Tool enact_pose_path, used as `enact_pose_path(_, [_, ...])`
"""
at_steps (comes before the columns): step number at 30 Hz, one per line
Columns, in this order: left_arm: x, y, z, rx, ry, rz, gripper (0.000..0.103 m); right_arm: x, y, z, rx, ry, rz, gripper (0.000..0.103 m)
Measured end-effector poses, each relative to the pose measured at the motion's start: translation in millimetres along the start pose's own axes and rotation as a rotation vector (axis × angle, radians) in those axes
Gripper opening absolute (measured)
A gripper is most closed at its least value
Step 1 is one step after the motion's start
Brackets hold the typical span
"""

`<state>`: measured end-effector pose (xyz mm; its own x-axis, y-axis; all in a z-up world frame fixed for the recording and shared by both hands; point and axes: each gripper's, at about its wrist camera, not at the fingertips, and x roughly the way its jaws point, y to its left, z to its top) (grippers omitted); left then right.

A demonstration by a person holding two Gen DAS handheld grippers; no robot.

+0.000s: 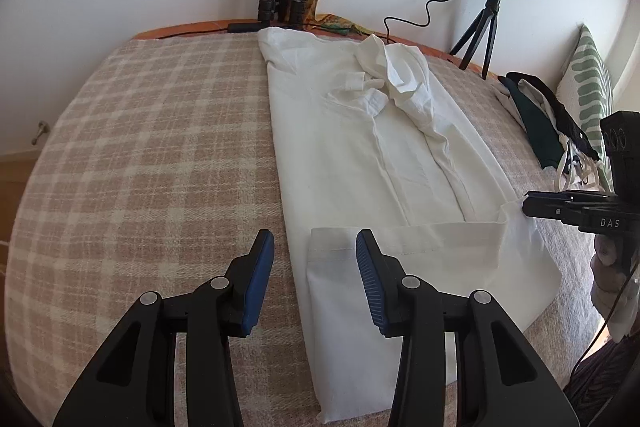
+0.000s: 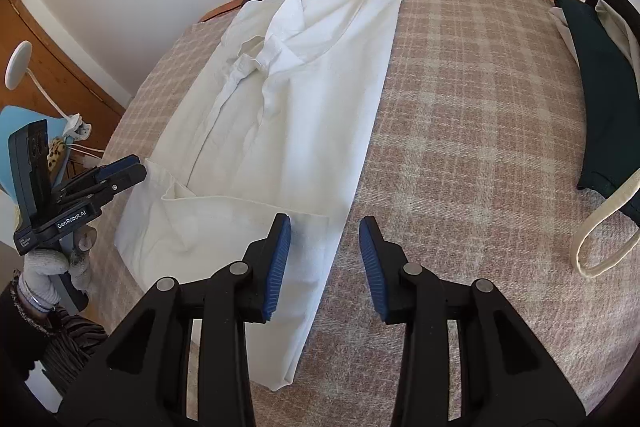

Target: Fold small clothes

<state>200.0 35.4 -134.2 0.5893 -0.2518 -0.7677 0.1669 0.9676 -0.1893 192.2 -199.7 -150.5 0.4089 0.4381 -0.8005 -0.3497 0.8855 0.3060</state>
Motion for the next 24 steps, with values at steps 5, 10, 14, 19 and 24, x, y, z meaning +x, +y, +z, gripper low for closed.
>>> enact_pose_path(5, [6.6,-9.8,-0.6,0.066,0.016,-0.002,0.04,-0.3,1.7,0.6,-0.002,-0.003,0.001,0.034])
enact_pose_path(10, [14.6,-8.9,-0.4,0.054,0.044,-0.017,0.025,3.7,-1.5,0.4,0.017,0.01,0.009,0.032])
enact_pose_path(14, [12.4,-6.6,-0.8,0.039,0.033,-0.025,0.008,4.9,-1.9,1.0,0.021,0.012,0.01,0.025])
enact_pose_path(19, [7.6,0.6,-2.3,-0.015,0.009,-0.039,0.005,4.5,4.6,0.3,-0.009,0.006,-0.024,0.008])
enact_pose_path(24, [2.8,-1.3,-4.2,0.023,-0.028,0.009,0.005,-2.5,13.2,0.1,-0.042,-0.042,-0.1,0.003])
